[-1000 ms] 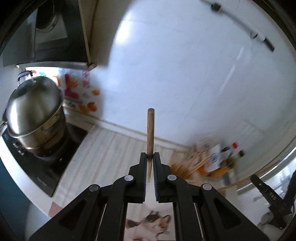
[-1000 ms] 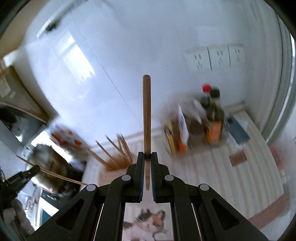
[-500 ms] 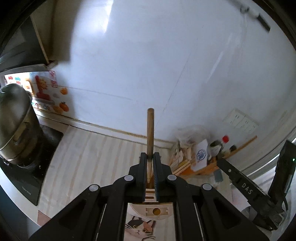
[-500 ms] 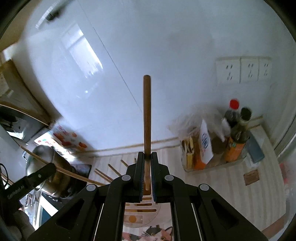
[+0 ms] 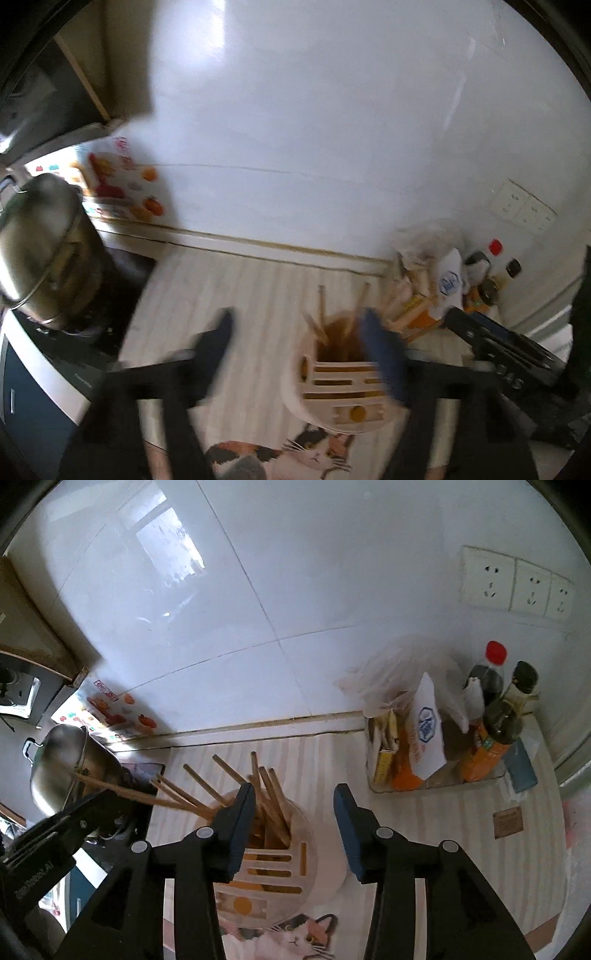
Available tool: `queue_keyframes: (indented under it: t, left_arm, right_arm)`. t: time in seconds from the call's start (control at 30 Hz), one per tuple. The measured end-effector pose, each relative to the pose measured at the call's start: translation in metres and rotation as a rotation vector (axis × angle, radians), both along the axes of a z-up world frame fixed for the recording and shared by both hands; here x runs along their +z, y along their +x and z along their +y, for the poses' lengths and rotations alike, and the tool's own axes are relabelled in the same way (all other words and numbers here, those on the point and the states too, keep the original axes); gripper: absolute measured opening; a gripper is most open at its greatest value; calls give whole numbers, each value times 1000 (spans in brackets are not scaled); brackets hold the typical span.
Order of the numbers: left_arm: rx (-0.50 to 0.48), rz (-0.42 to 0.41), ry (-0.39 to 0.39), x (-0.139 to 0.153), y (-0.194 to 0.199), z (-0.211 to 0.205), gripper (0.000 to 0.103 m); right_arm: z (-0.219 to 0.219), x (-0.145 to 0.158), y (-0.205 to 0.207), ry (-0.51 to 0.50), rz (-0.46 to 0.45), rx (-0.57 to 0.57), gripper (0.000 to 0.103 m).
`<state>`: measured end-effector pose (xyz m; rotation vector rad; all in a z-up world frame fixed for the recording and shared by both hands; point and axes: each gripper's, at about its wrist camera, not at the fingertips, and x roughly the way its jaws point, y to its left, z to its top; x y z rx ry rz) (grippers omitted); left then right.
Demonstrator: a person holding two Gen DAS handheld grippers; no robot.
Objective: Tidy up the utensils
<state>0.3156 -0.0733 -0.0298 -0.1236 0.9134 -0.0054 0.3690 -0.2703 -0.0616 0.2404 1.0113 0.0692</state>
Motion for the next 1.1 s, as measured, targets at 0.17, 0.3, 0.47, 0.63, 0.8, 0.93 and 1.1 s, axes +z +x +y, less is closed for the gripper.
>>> queue_keyframes:
  t: [0.17, 0.3, 0.47, 0.63, 0.8, 0.93, 1.1]
  left_arm:
    - [56, -2, 61, -12, -13, 11, 94]
    - [74, -10, 115, -30, -28, 9, 102]
    - [68, -14, 161, -45, -43, -2, 103]
    - [57, -40, 190, -45, -62, -9, 103]
    - [39, -82, 183, -29, -89, -5, 103]
    - [14, -126, 167, -8, -122, 1, 103]
    - [-25, -182, 158, 19, -175, 13, 103]
  right_arm:
    - [-1, 3, -19, -56, -27, 3, 53]
    - [3, -2, -37, -131, -47, 6, 69]
    - [12, -15, -57, -219, -57, 20, 98]
    - [11, -19, -76, -274, -65, 1, 103]
    - [10, -4, -106, -302, -103, -38, 103]
    - [15, 18, -141, -326, -150, -76, 103]
    - [34, 53, -196, -342, -221, -125, 103]
